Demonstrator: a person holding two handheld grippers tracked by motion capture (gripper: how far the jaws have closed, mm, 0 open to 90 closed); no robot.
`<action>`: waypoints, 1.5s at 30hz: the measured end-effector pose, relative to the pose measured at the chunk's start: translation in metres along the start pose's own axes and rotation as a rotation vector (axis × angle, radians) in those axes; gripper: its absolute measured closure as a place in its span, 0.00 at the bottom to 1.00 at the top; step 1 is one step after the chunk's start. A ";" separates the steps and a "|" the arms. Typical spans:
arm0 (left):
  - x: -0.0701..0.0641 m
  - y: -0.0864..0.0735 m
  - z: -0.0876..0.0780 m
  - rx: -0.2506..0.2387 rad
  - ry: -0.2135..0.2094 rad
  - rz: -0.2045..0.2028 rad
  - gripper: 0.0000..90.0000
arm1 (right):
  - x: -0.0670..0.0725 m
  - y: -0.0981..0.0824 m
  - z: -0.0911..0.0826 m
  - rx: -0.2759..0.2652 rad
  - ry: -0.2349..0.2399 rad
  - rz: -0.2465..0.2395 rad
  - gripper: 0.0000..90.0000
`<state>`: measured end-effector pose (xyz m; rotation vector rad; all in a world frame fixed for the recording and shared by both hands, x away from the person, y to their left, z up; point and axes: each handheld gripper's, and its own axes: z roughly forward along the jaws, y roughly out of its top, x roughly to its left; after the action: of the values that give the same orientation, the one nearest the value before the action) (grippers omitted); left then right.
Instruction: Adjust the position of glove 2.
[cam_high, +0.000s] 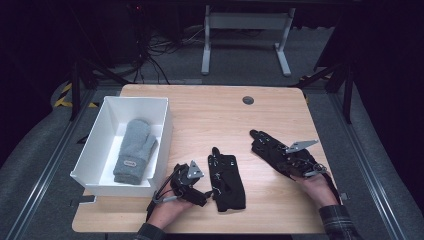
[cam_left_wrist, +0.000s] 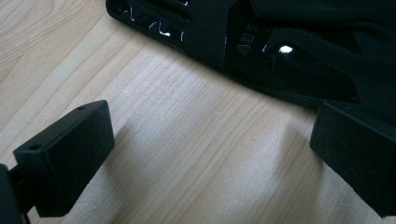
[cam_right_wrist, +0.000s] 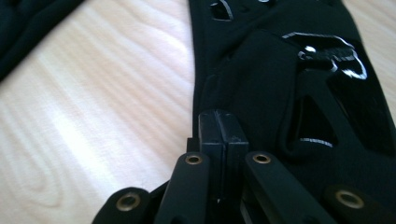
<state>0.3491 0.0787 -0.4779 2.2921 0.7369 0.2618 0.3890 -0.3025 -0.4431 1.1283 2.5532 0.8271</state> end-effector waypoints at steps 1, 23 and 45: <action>0.000 0.000 0.000 0.000 0.000 0.000 0.00 | 0.003 0.000 0.000 0.000 0.007 -0.010 1.00; 0.000 0.000 0.000 -0.001 -0.001 0.002 0.00 | -0.015 -0.016 -0.017 -0.023 -0.034 0.013 1.00; 0.000 -0.001 0.000 -0.003 -0.001 0.001 0.00 | 0.054 -0.007 -0.001 -0.007 0.243 -0.184 1.00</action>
<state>0.3484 0.0788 -0.4782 2.2898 0.7338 0.2620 0.3482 -0.2673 -0.4449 0.8183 2.7938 0.9772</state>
